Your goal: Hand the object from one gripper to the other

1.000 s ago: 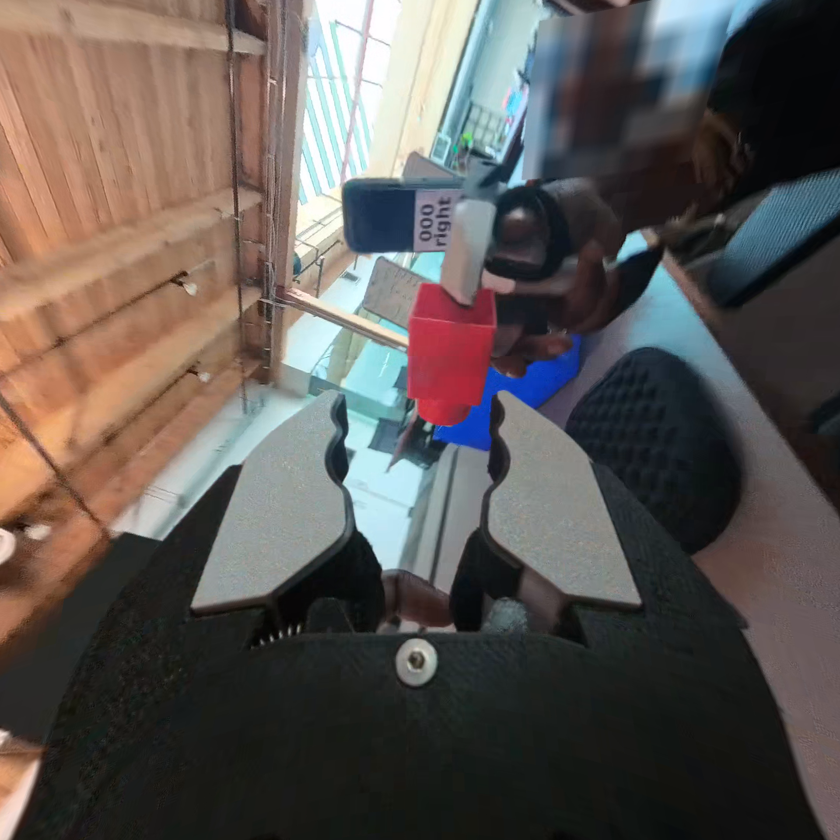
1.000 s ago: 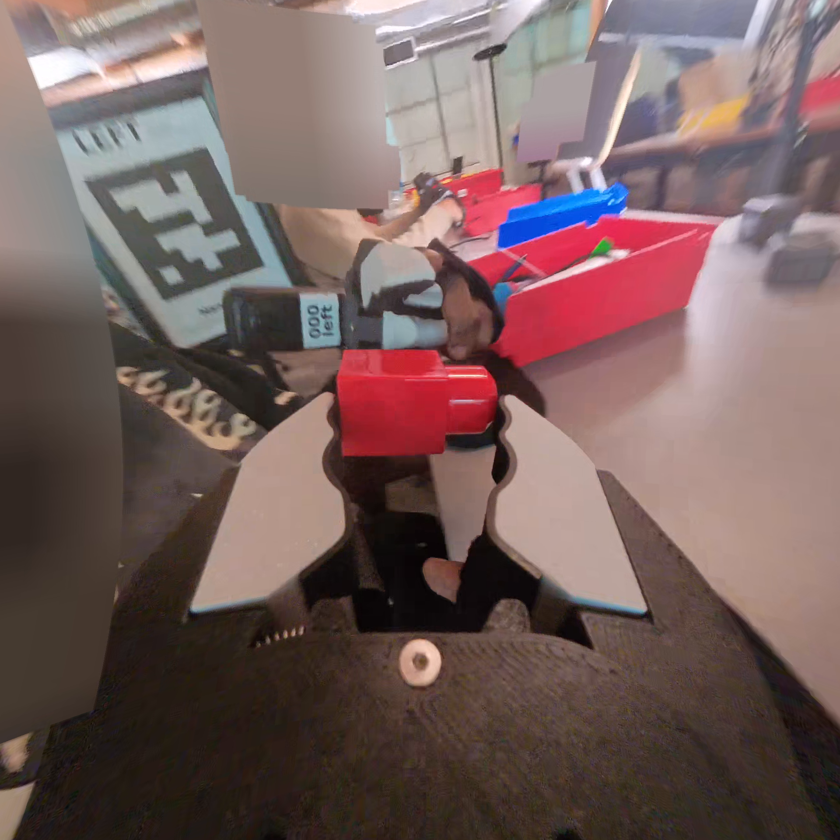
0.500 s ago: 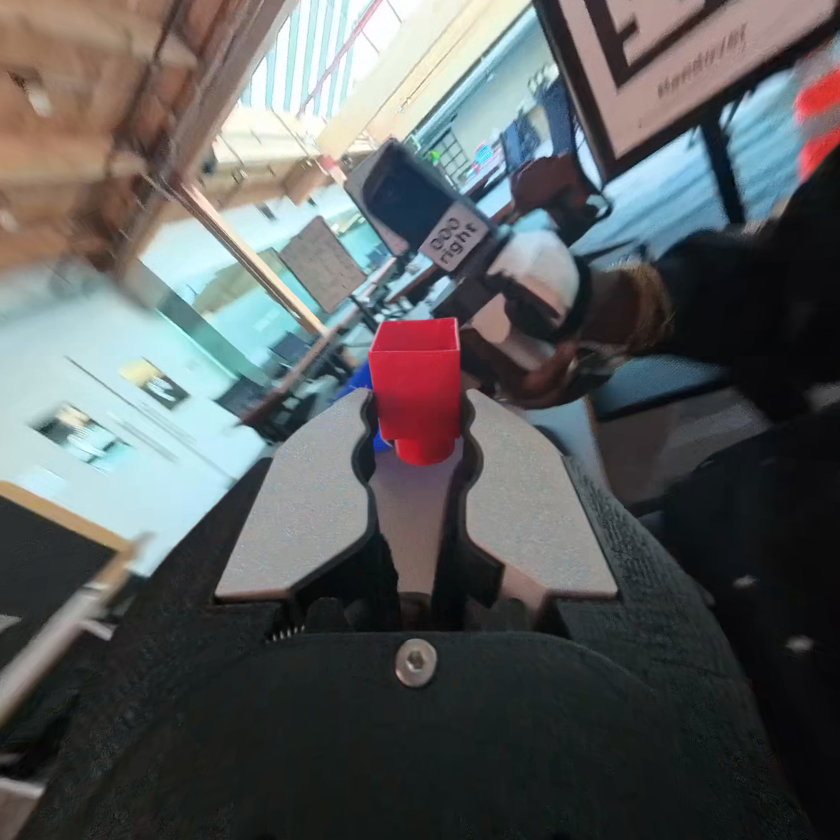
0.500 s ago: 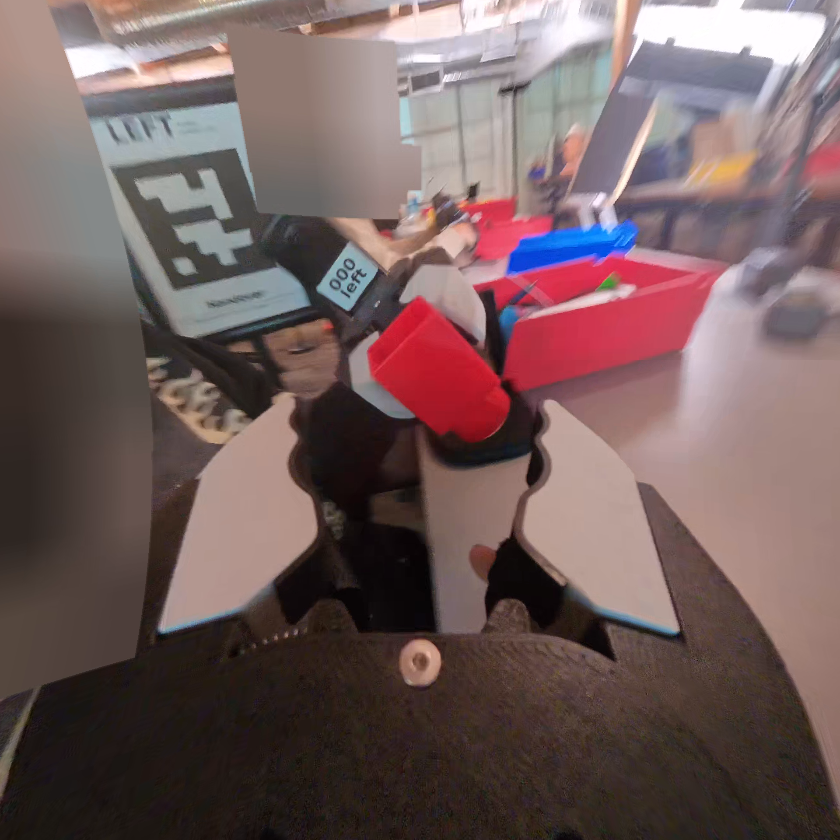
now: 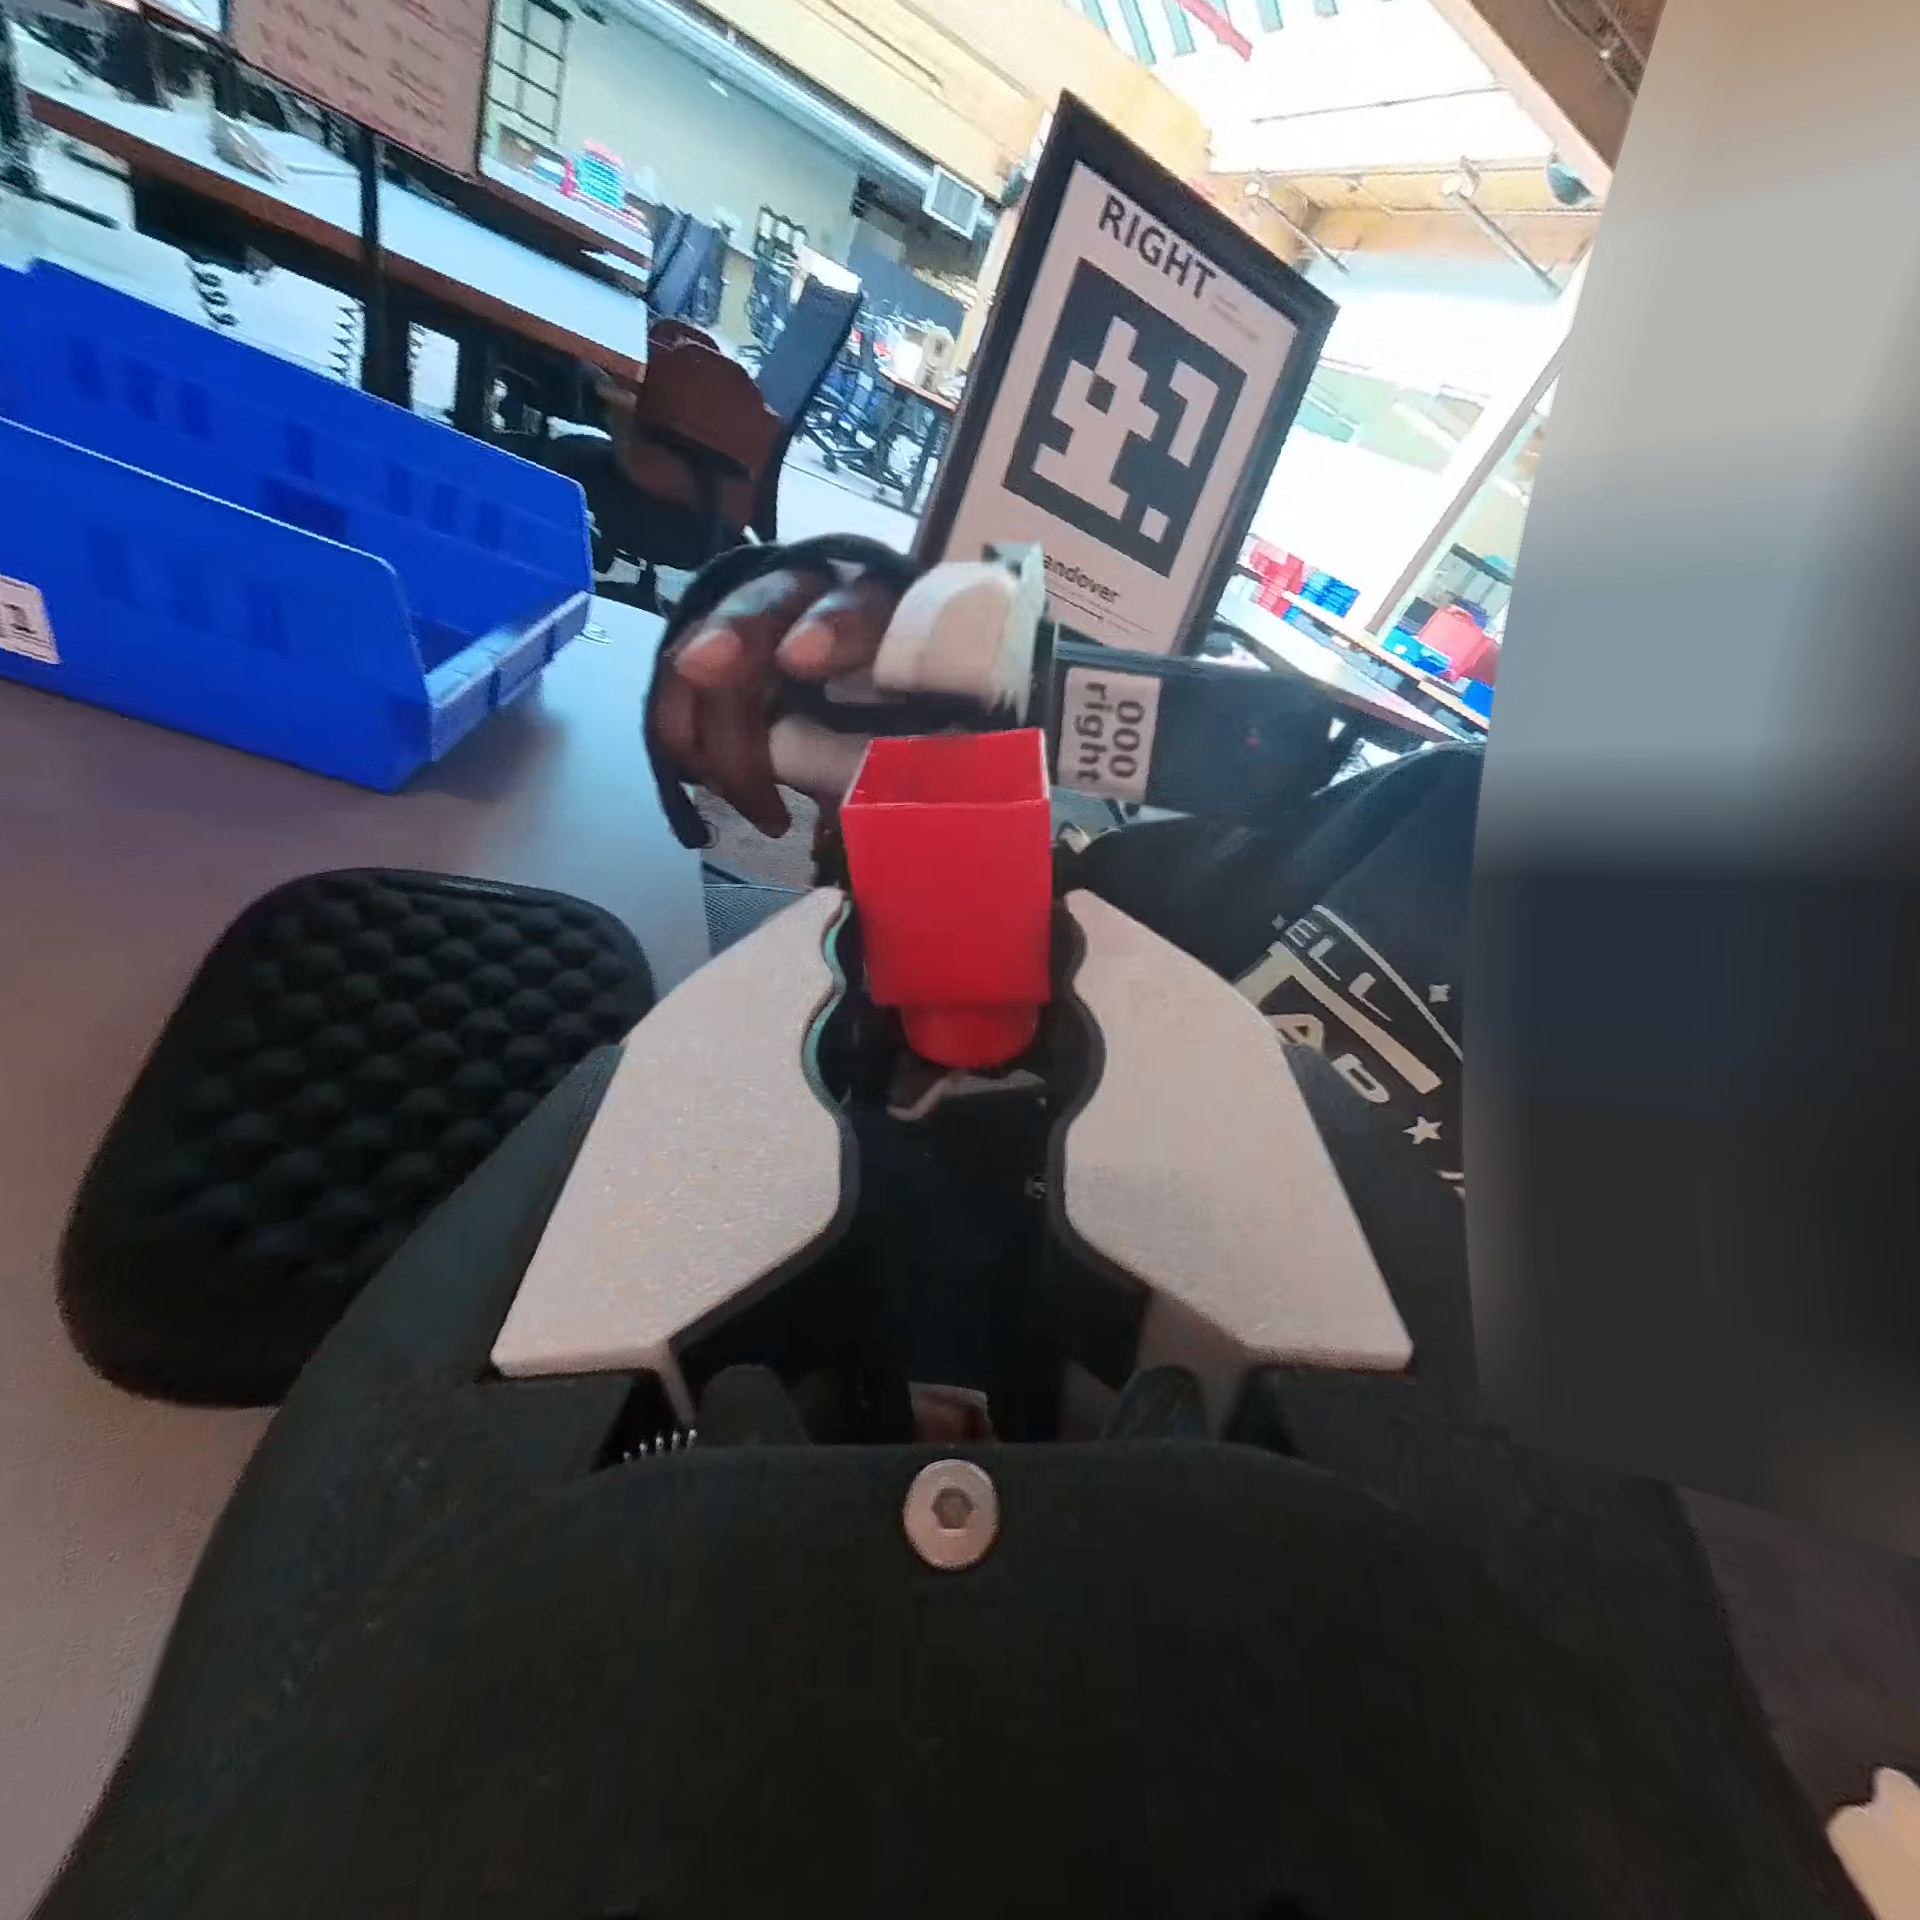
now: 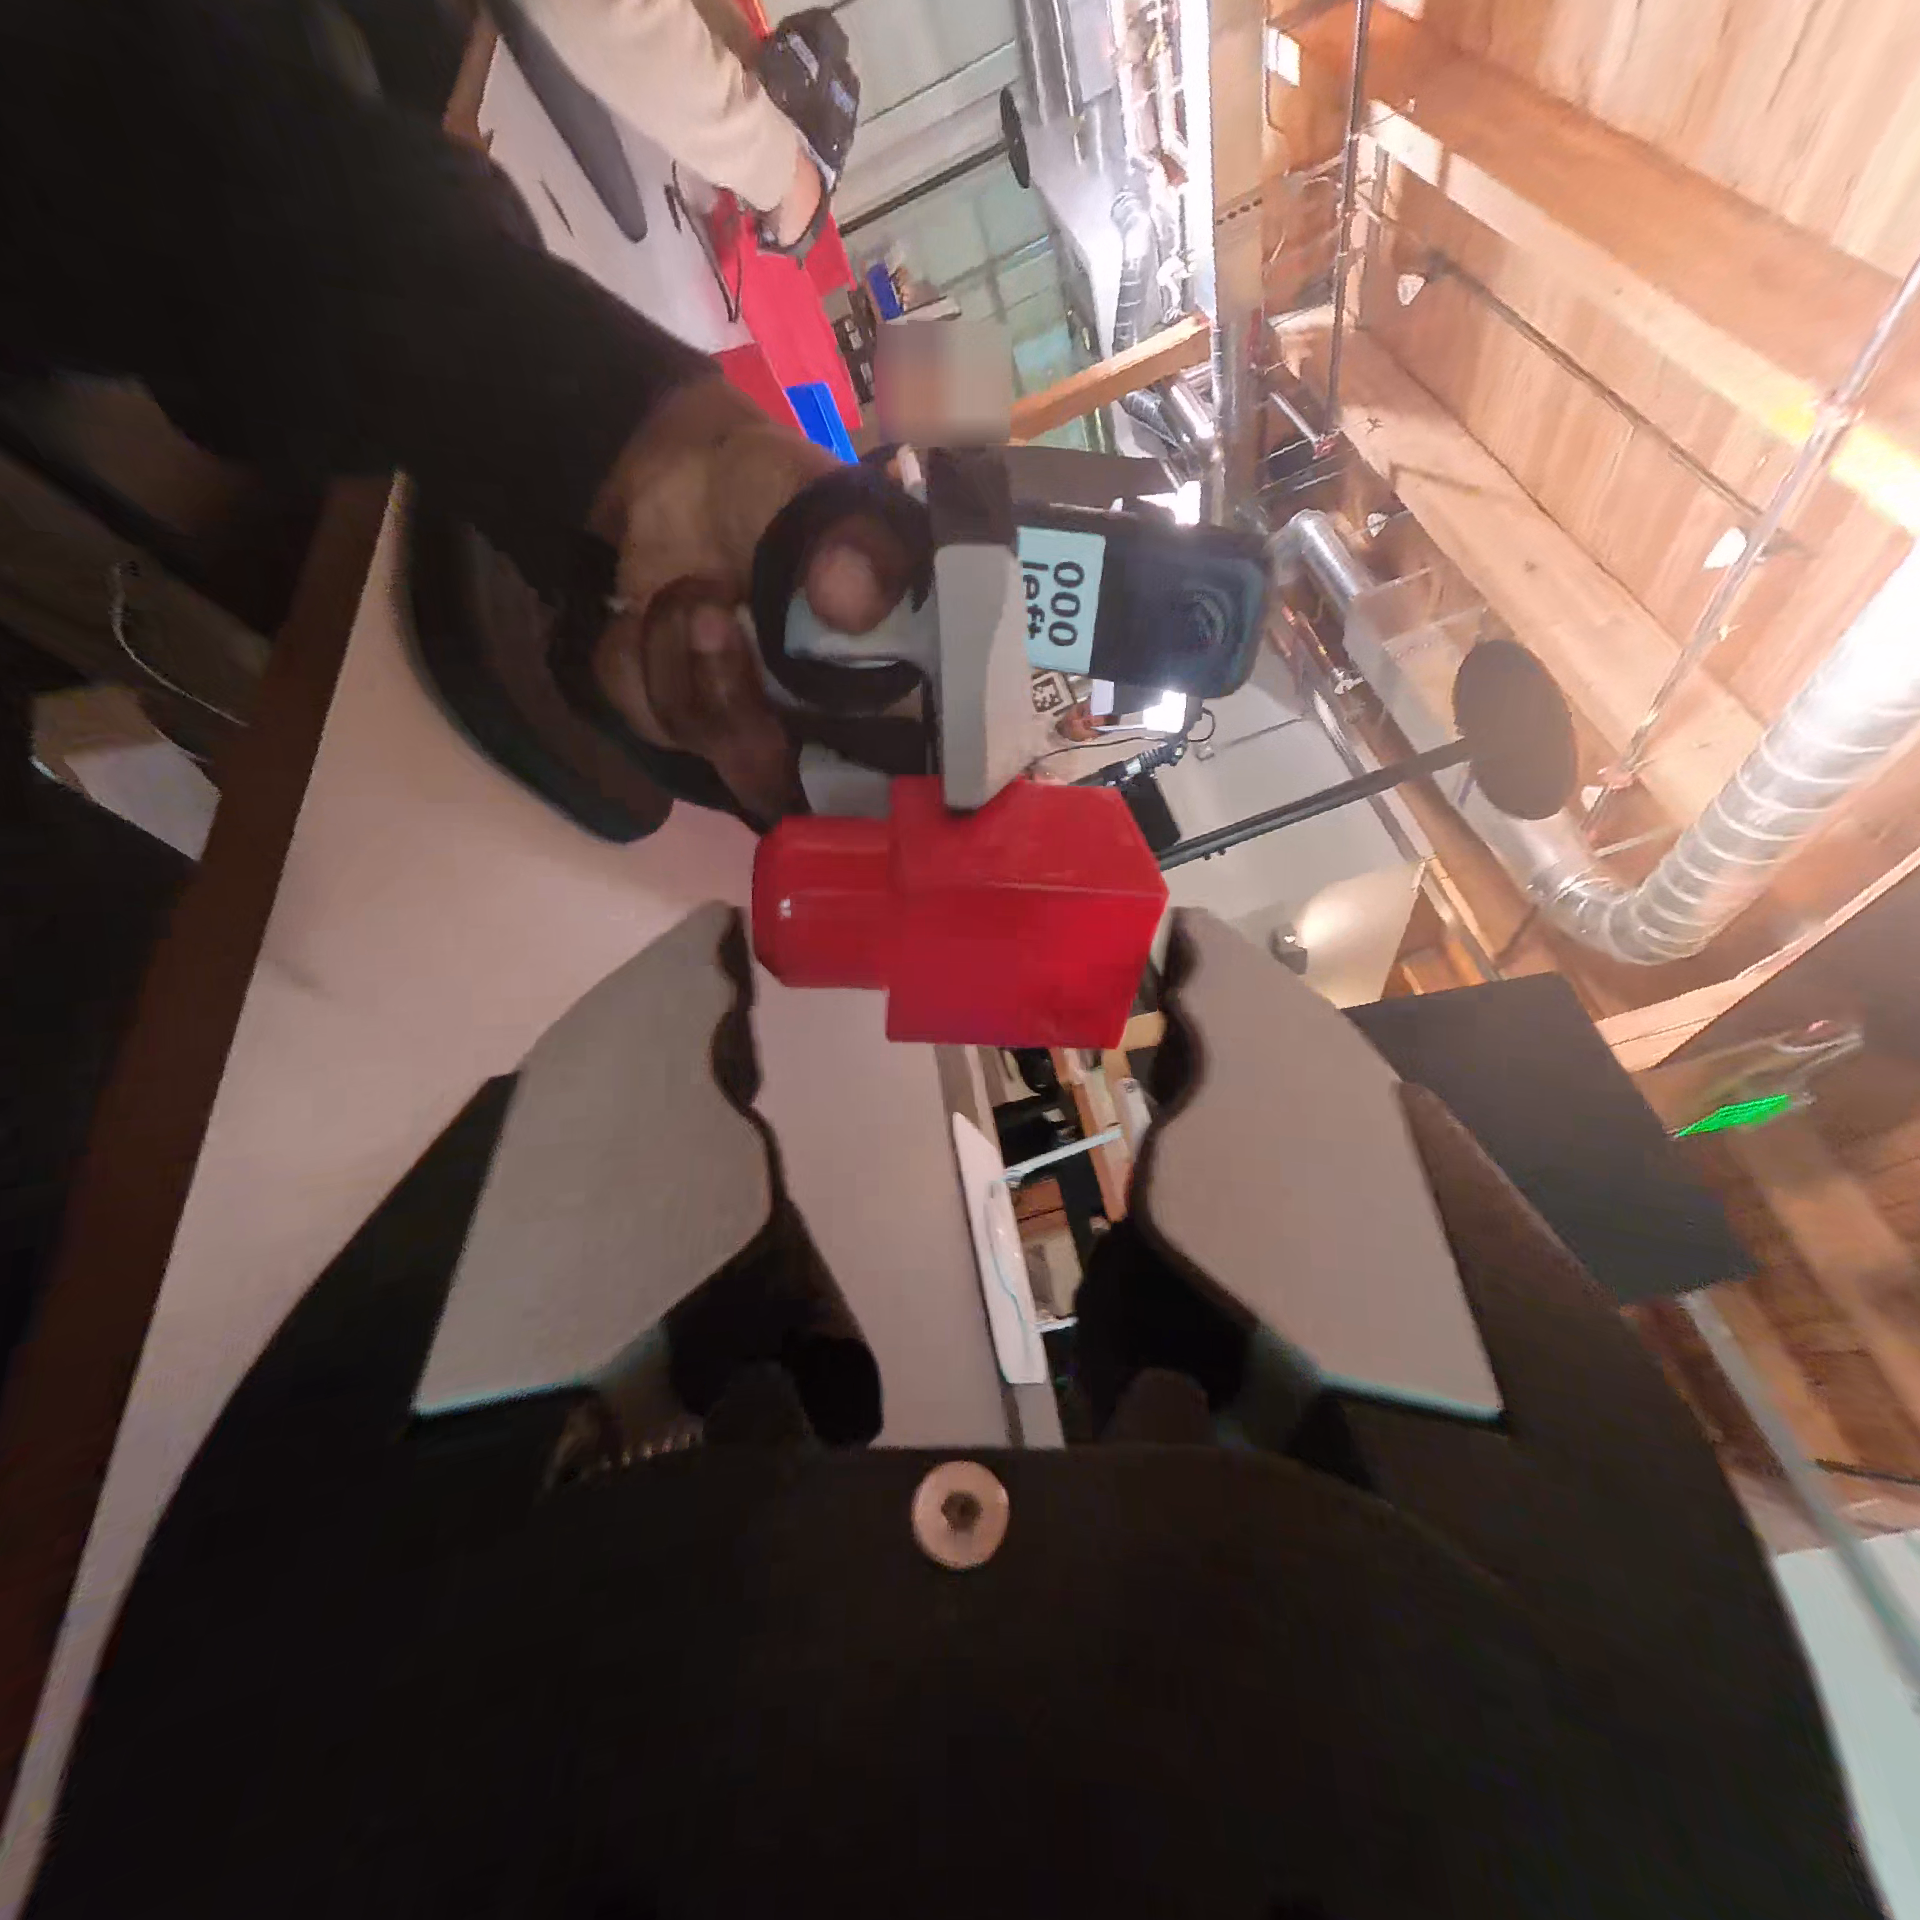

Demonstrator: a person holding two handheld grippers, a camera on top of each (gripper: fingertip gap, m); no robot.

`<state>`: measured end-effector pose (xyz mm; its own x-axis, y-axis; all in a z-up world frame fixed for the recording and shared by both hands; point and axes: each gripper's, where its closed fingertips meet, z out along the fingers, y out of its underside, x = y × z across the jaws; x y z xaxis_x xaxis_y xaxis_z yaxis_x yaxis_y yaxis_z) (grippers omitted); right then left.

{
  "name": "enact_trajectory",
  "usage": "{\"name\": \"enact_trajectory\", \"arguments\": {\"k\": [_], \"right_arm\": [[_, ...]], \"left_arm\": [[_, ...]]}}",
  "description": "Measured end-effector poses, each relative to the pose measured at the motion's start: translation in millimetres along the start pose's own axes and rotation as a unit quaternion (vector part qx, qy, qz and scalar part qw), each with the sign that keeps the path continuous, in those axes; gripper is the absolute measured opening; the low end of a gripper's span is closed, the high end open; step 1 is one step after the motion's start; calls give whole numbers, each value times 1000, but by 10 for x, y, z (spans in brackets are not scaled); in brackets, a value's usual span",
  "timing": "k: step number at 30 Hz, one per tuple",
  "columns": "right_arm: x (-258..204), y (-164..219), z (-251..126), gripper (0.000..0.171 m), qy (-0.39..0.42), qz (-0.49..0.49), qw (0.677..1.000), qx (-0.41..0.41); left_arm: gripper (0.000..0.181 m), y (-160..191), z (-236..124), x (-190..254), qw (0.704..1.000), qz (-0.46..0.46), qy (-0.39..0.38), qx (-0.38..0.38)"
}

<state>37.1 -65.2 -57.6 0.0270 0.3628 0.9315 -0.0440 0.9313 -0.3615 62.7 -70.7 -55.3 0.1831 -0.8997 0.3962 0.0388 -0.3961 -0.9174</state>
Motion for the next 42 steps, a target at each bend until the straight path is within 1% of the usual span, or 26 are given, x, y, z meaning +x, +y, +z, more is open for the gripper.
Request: {"name": "enact_trajectory", "arguments": {"k": [1,4,5,6,7,8,10,11,13,14,15,16,17,19,20,23,24,26,28,31,33,35,36,38,40,42], "right_arm": [[-16,-18,-5,70,1,-13,1000,7],[5,-54,-6,69,-5,10,1000,18],[38,-63,-12,69,-6,40,999,22],[81,-73,-24,69,-7,81,996,29],[122,-71,-33,69,-15,133,990,33],[150,-66,-39,69,-31,198,979,38],[201,-73,-49,69,-70,344,935,55],[195,-85,-52,69,-100,417,901,61],[148,-96,-48,69,-163,550,818,53],[107,-110,-54,69,-196,599,775,47],[82,-141,-65,69,-223,632,740,51],[81,-170,-72,69,-238,655,714,61],[82,-196,-78,69,-250,671,695,70],[41,-214,-81,69,-271,688,670,66],[19,-213,-79,69,-275,690,667,62],[-27,-218,-71,69,-285,691,662,54],[-23,-212,-69,69,-283,691,663,55],[-11,-192,-58,69,-274,680,678,59],[62,-179,-47,82,-242,650,716,82],[272,-121,-55,101,-132,559,810,123],[412,-112,-95,103,-57,467,871,140],[447,-166,-142,106,-2,323,934,151],[418,-190,-152,106,18,239,960,145],[348,-181,-136,105,42,110,987,105],[244,-218,-116,103,37,35,994,92],[195,-237,-95,98,37,6,995,88]], "left_arm": [[35,1,7,15,1000,2,5,0],[37,-38,-5,49,999,47,10,14],[38,-89,-23,59,996,89,3,31],[43,-148,-54,64,988,147,-15,51],[48,-206,-99,70,973,216,-41,71],[53,-258,-152,86,951,289,-70,87],[54,-333,-249,92,886,432,-141,90],[54,-362,-292,67,841,502,-186,77],[55,-379,-338,29,728,632,-263,36],[58,-366,-339,-11,673,679,-293,5],[61,-336,-324,-71,632,707,-314,-32],[63,-293,-290,-124,609,722,-323,-64],[63,-251,-241,-146,601,728,-321,-80],[62,-188,-136,-129,608,730,-302,-79],[59,-160,-99,-123,614,728,-293,-78],[39,-129,-60,-142,626,720,-290,-76],[38,-130,-62,-147,638,710,-289,-74],[35,-144,-67,-145,684,669,-283,-67],[34,-232,-107,-145,744,602,-289,-40],[34,-315,-186,-120,847,464,-260,0],[34,-327,-201,-75,912,351,-213,22],[34,-257,-190,-43,961,229,-154,19],[35,-238,-181,-7,975,186,-122,25],[34,-204,-162,44,990,117,-69,30],[34,-115,-125,88,997,70,-27,11],[34,-39,-80,92,998,53,-15,-9]]}}
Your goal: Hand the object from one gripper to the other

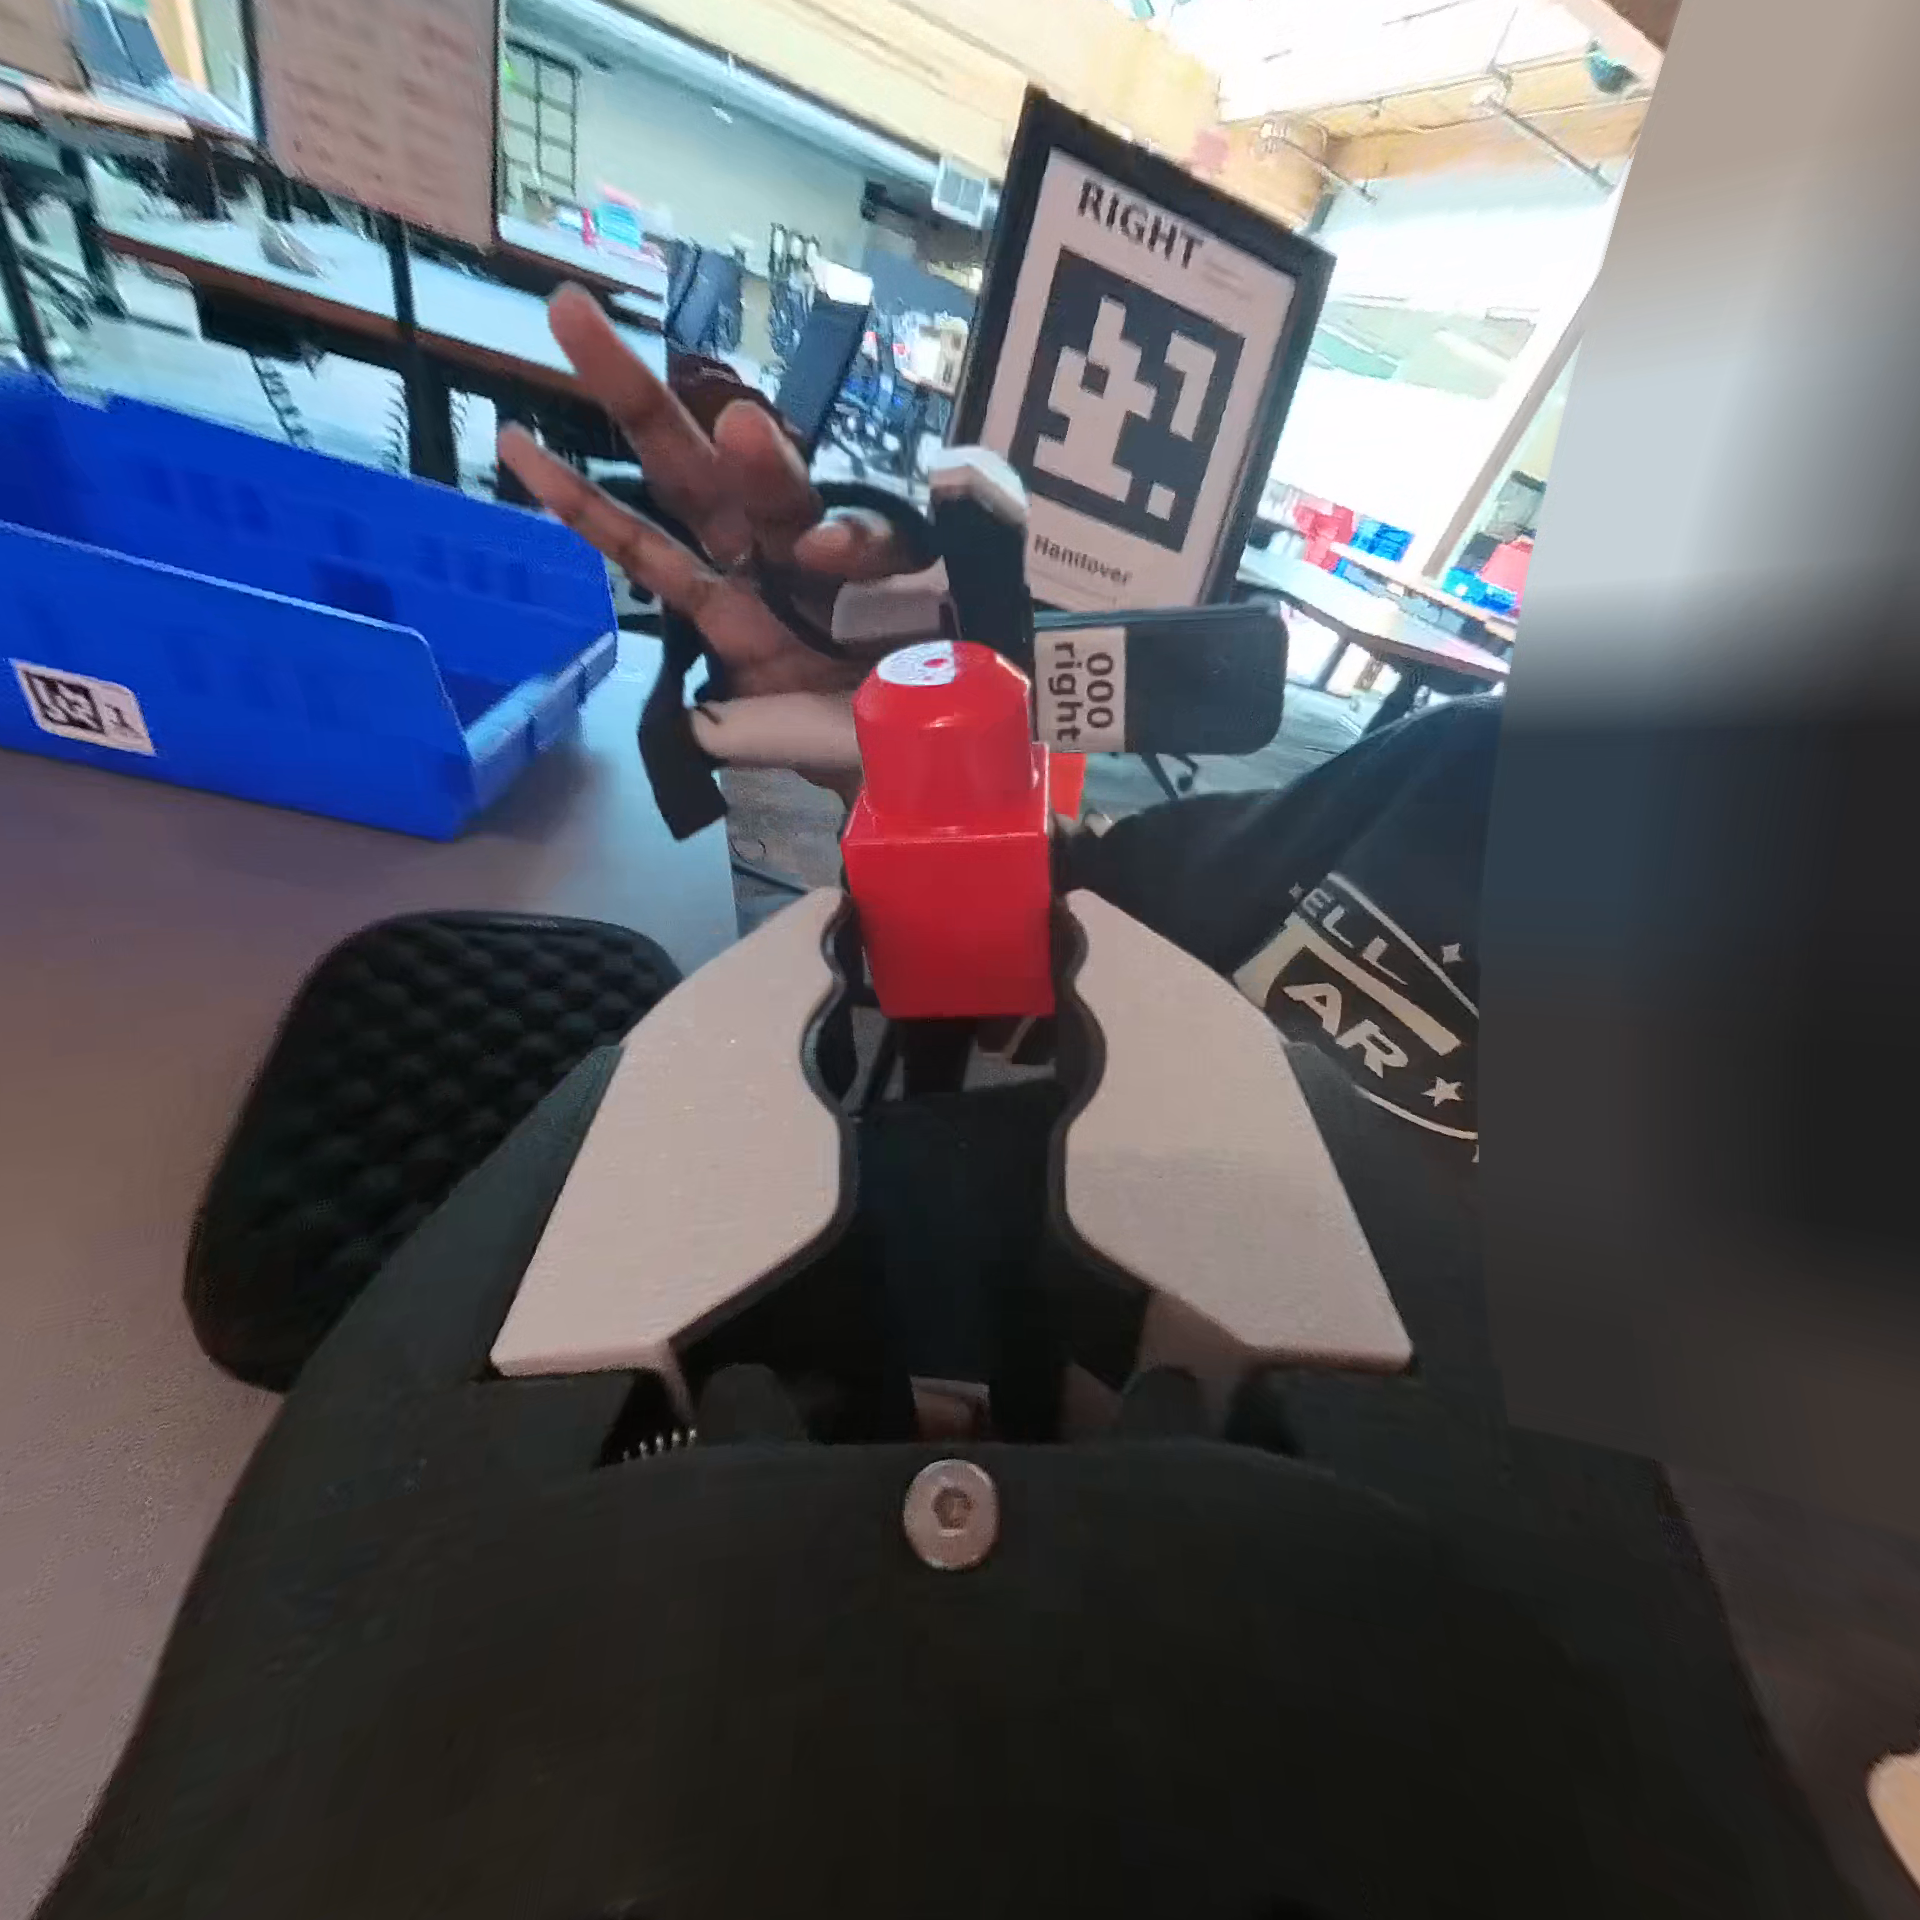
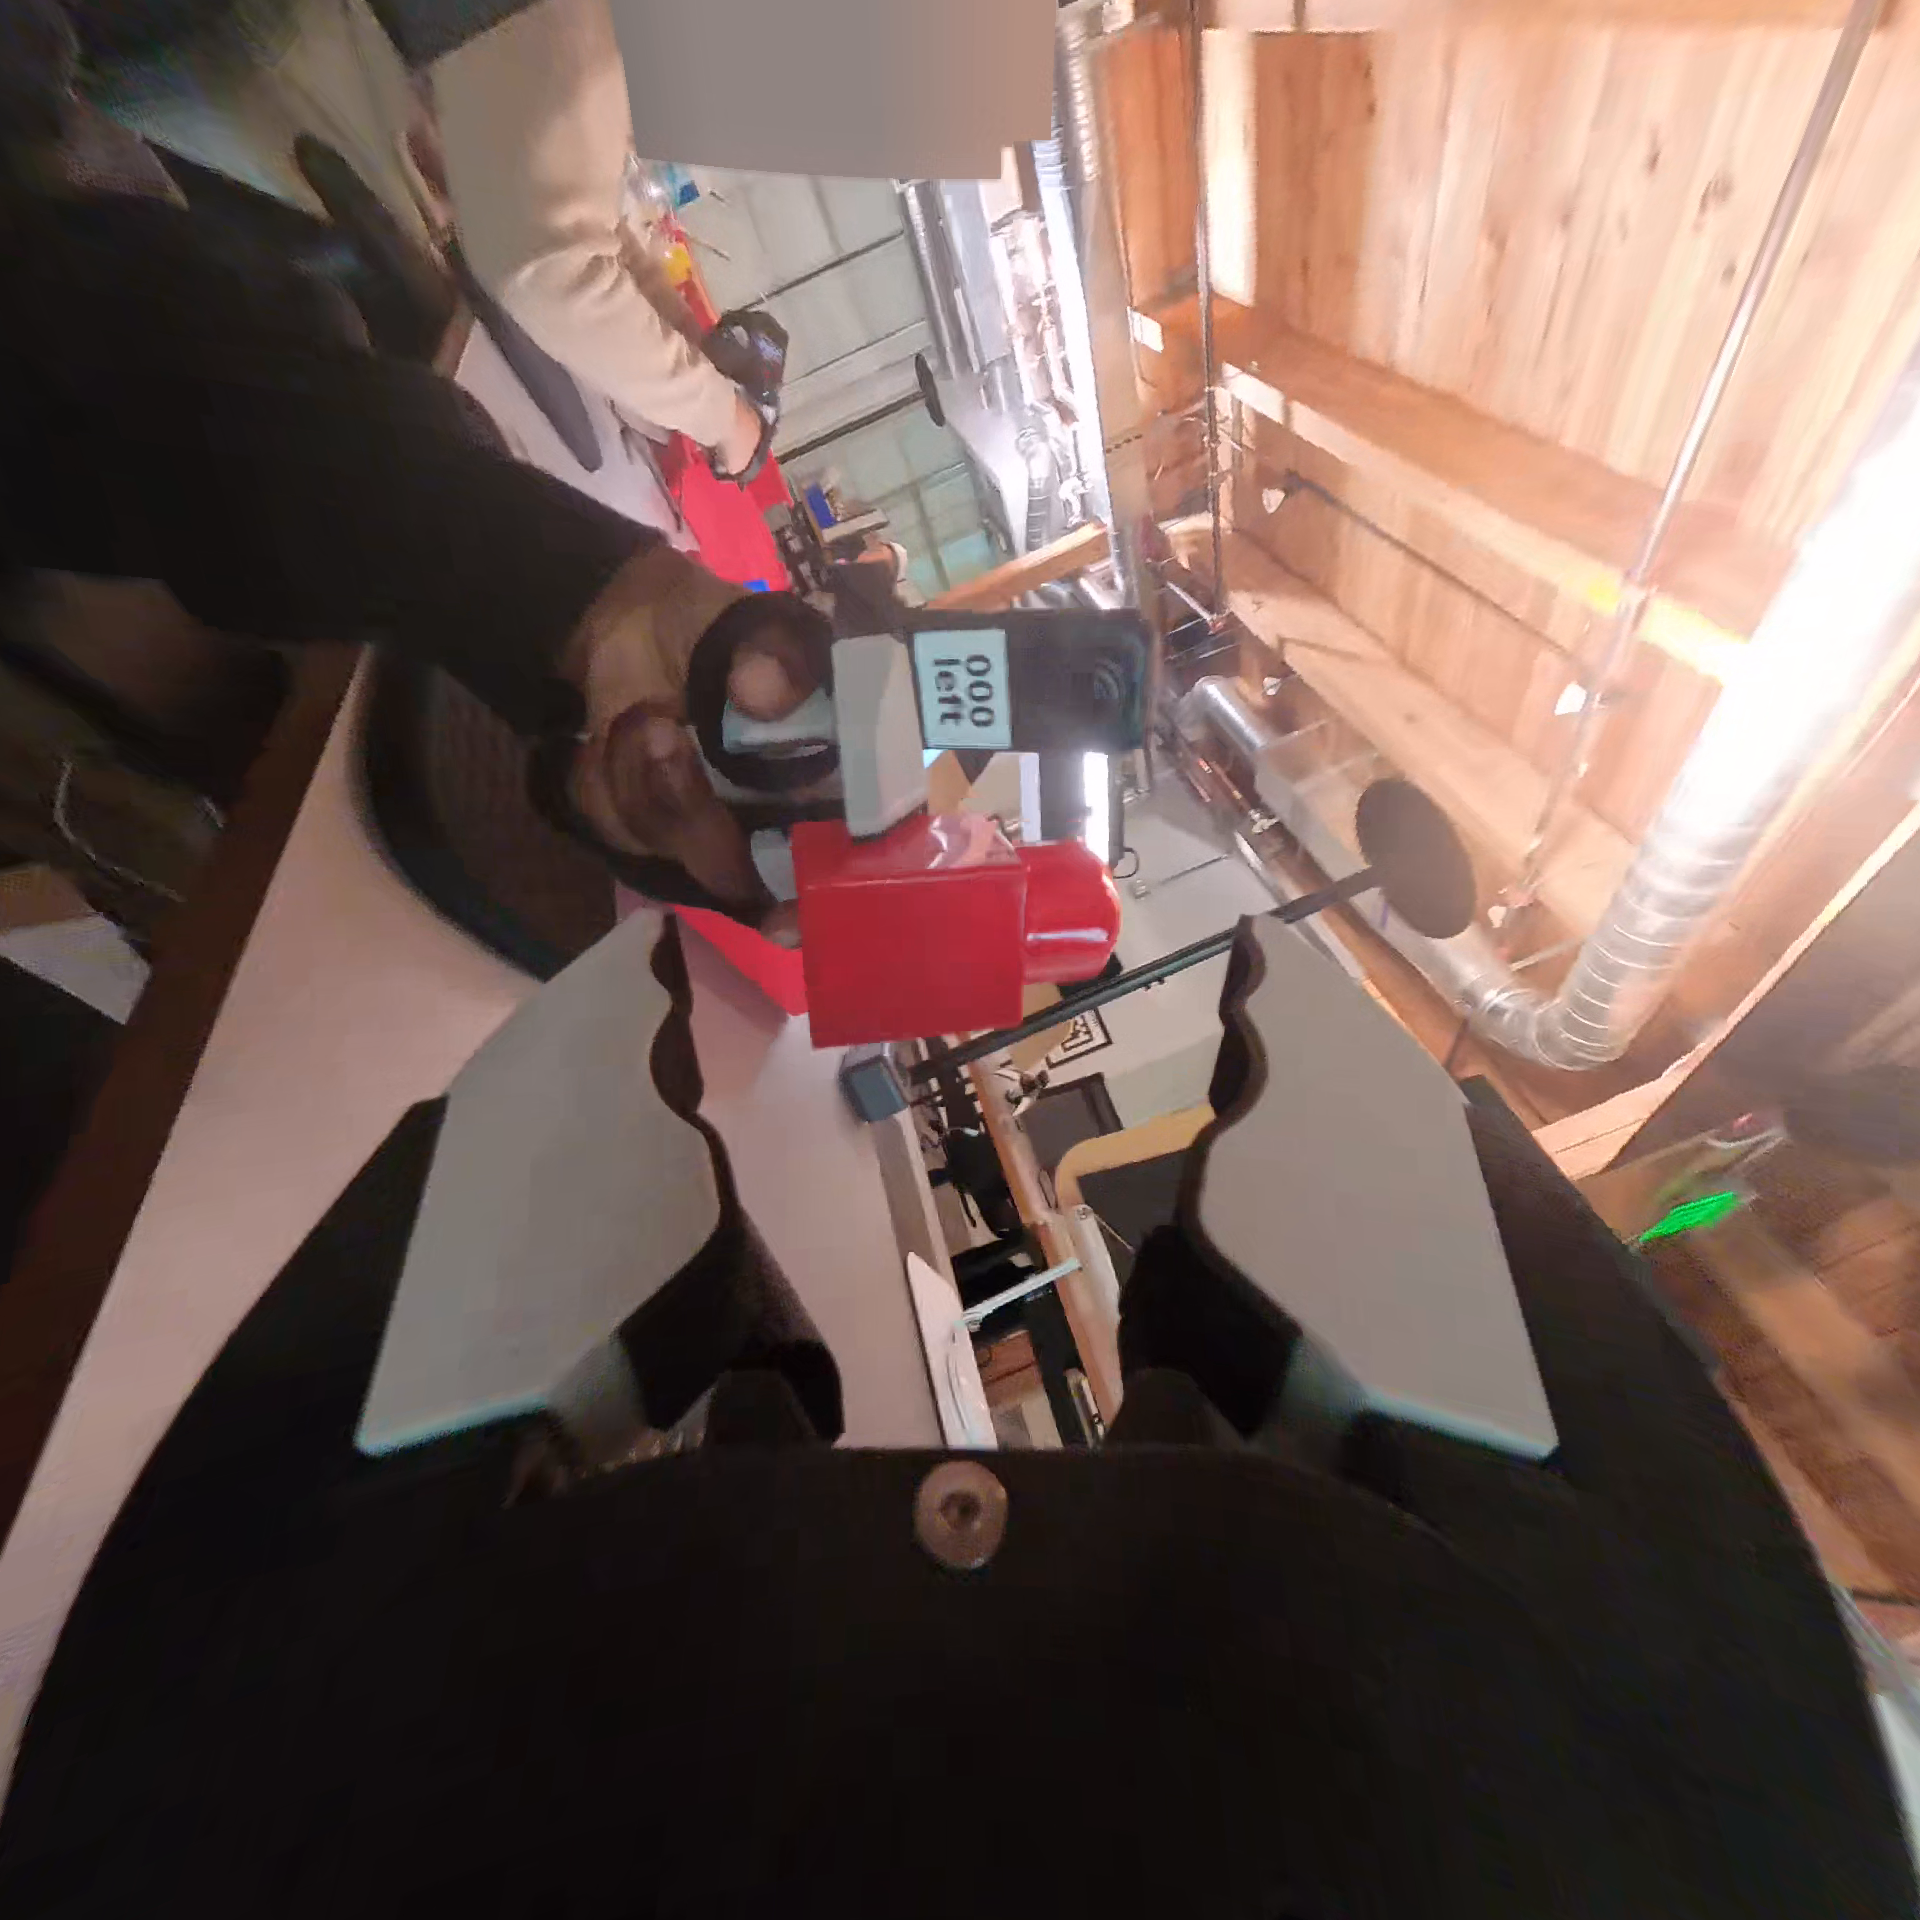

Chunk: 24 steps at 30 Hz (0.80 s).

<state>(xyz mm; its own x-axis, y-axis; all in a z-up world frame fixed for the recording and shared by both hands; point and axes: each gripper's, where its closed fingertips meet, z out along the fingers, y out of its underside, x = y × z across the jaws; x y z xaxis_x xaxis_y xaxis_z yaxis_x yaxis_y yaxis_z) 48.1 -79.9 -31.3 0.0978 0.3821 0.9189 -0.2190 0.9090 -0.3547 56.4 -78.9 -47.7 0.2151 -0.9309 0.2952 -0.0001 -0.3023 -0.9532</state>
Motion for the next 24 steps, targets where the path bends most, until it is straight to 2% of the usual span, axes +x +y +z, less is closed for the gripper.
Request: {"name": "enact_trajectory", "arguments": {"k": [4,7,10,12,14,16,18,20,22,24], "right_arm": [[-123,50,27,88,-26,-19,999,-16],[-157,39,25,66,-32,-22,999,-19],[-153,21,24,66,-42,-1,999,-19],[-114,9,13,66,-45,52,998,-14],[-20,20,0,66,-42,146,988,-6],[79,39,-14,66,-44,270,962,11],[146,75,-8,66,-55,409,910,25],[199,72,1,66,-75,539,838,46],[218,100,19,66,-91,637,764,56],[192,124,39,66,-108,692,711,61]], "left_arm": [[35,130,79,33,999,-4,12,-37],[35,163,102,48,999,-5,18,-45],[36,150,107,67,999,9,27,-38],[39,67,105,59,998,62,17,-6],[52,-80,50,11,984,171,-35,45],[66,-257,-61,-29,939,311,-114,93],[69,-380,-174,-31,856,466,-197,101],[70,-387,-210,-39,764,587,-259,63],[71,-303,-157,-115,704,649,-288,0],[71,-307,-93,-159,658,682,-319,-17]]}}
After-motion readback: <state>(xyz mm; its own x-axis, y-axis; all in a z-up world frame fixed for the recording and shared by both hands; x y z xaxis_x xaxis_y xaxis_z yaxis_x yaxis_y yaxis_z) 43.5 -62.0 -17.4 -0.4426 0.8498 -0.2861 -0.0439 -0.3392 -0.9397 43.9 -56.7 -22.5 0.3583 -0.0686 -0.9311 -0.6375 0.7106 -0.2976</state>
